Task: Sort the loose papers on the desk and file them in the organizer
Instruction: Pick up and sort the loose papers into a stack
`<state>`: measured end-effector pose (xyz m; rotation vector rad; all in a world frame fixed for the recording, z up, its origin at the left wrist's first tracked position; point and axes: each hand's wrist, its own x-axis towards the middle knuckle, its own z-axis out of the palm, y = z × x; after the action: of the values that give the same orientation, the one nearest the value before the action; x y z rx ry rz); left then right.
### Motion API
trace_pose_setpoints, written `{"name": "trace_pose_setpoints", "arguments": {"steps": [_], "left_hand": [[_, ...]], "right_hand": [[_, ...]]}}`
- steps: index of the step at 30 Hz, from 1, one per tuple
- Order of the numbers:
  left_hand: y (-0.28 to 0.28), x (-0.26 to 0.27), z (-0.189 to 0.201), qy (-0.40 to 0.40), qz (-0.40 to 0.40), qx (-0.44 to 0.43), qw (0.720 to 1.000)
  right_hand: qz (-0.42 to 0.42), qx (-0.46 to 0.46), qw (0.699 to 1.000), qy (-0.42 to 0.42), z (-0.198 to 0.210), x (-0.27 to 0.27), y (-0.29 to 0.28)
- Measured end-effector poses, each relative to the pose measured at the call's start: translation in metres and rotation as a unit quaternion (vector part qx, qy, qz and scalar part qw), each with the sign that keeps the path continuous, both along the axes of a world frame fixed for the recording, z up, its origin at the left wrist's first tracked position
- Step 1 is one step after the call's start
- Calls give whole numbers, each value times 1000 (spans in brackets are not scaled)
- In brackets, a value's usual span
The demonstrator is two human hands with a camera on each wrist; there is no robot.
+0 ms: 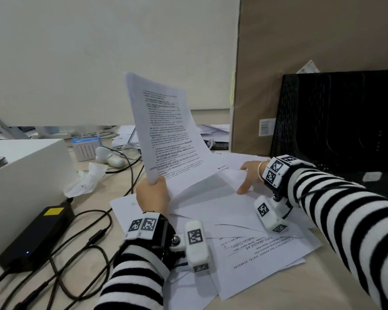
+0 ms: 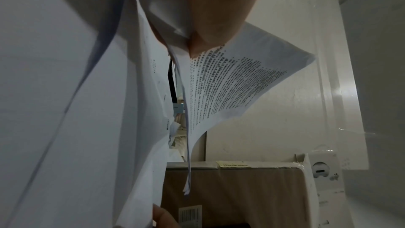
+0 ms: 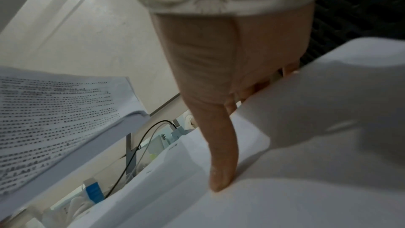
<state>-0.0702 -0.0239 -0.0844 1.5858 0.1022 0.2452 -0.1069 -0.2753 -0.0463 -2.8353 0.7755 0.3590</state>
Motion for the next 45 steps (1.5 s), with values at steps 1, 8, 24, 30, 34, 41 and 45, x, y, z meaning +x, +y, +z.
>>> {"name": "trace_pose_setpoints", "arguments": {"steps": [1, 8, 24, 30, 34, 41, 45], "left_hand": [[0, -2, 1, -1, -3, 2, 1000], [4, -5, 3, 12, -18, 4, 1000], [1, -24, 20, 65, -302, -98, 946], [0, -20, 18, 65, -311, -89, 944], [1, -21, 14, 53, -308, -53, 948], [4, -19, 9, 23, -242, -83, 966], [0, -24, 10, 1, -247, -104, 963]], "right_hand": [[-8, -15, 1000, -26, -1, 1, 0], [-242, 62, 808, -534, 32, -25, -8], [-91, 199, 783, -582, 0, -112, -6], [-58, 258, 777, -572, -3, -125, 4], [-37, 302, 772, -559, -2, -125, 6], [-67, 392, 722, -567, -7, -128, 13], [-122, 372, 732, -558, -13, -124, 20]]}}
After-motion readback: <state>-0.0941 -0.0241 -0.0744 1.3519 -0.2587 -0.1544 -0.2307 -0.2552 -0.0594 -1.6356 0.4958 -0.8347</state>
